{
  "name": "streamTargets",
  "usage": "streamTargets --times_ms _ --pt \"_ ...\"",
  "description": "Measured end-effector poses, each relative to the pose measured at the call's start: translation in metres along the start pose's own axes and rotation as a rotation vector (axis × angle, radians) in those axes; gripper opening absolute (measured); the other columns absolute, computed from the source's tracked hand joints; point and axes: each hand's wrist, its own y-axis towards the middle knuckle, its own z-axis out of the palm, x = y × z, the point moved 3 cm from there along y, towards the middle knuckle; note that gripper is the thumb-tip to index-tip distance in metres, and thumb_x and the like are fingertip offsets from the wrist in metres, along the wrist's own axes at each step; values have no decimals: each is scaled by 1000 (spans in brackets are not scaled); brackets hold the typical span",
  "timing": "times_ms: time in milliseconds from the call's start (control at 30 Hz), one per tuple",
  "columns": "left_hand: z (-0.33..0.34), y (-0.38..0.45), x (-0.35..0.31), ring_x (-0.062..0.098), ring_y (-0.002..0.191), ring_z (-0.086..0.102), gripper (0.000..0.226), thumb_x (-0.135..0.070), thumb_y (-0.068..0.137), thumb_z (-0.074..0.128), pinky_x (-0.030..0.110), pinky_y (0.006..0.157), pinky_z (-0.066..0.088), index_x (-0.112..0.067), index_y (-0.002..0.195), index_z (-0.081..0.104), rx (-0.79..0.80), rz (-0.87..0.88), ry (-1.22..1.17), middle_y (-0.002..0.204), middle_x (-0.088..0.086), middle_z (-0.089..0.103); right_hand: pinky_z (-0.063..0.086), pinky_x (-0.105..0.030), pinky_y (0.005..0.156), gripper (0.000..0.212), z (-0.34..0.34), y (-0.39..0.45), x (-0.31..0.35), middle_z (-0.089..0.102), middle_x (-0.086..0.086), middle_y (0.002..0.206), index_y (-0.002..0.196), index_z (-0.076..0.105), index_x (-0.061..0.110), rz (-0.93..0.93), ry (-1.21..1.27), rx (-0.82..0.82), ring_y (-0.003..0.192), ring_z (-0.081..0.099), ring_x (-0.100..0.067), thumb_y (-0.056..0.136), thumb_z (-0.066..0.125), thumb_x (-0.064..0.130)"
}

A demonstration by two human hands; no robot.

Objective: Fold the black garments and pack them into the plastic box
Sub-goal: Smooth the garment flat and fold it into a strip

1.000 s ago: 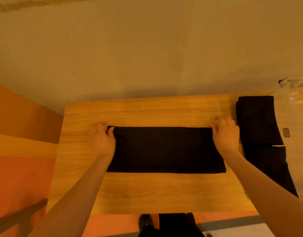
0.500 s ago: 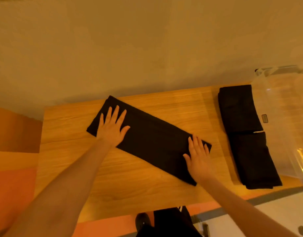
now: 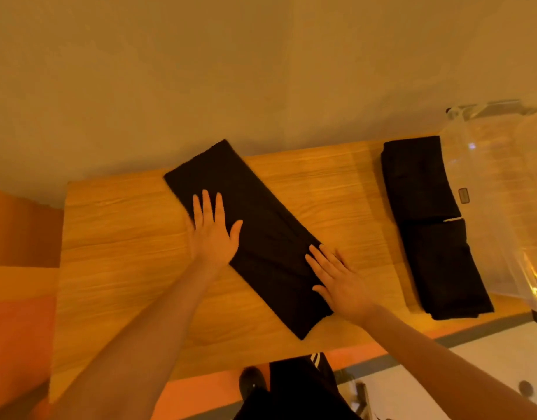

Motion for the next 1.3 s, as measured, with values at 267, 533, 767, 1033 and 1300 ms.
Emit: streamTargets --times_ms 267,533,767,1033,1300 --pt "-37 45 0 27 141 -20 73 -52 95 26 50 113 -7 -14 147 -8 115 343 307 155 9 -17 4 -37 111 72 17 -15 79 9 -5 154 148 1 13 95 89 -123 143 -8 -21 92 17 55" --pt "48 -165 -21 23 138 25 68 -52 80 38 45 116 17 -12 136 40 76 562 95 142 8 45 7 -37 112 66 21 -37 52 33 -6 146 149 5 15 -106 -27 -37 144 -6 -18 95 16 51" --pt "68 -199 -12 24 137 25 79 -64 79 38 44 114 10 -9 137 36 128 508 114 144 9 39 10 -43 111 80 30 -51 57 27 -10 148 147 9 11 -143 -76 5 142 3 -21 90 12 67" --pt "67 -232 -8 23 126 45 50 -24 73 63 43 107 32 -12 121 60 -150 586 101 126 8 60 5 -45 113 61 45 -81 65 39 -6 143 141 21 15 -184 -98 -35 143 10 -22 85 31 37" --pt "60 -241 -2 14 105 64 67 -12 43 88 31 90 49 -21 107 70 37 585 24 112 -1 68 29 -39 99 68 33 -99 80 66 -3 118 112 67 18 -241 -84 -181 110 62 -20 47 86 9"
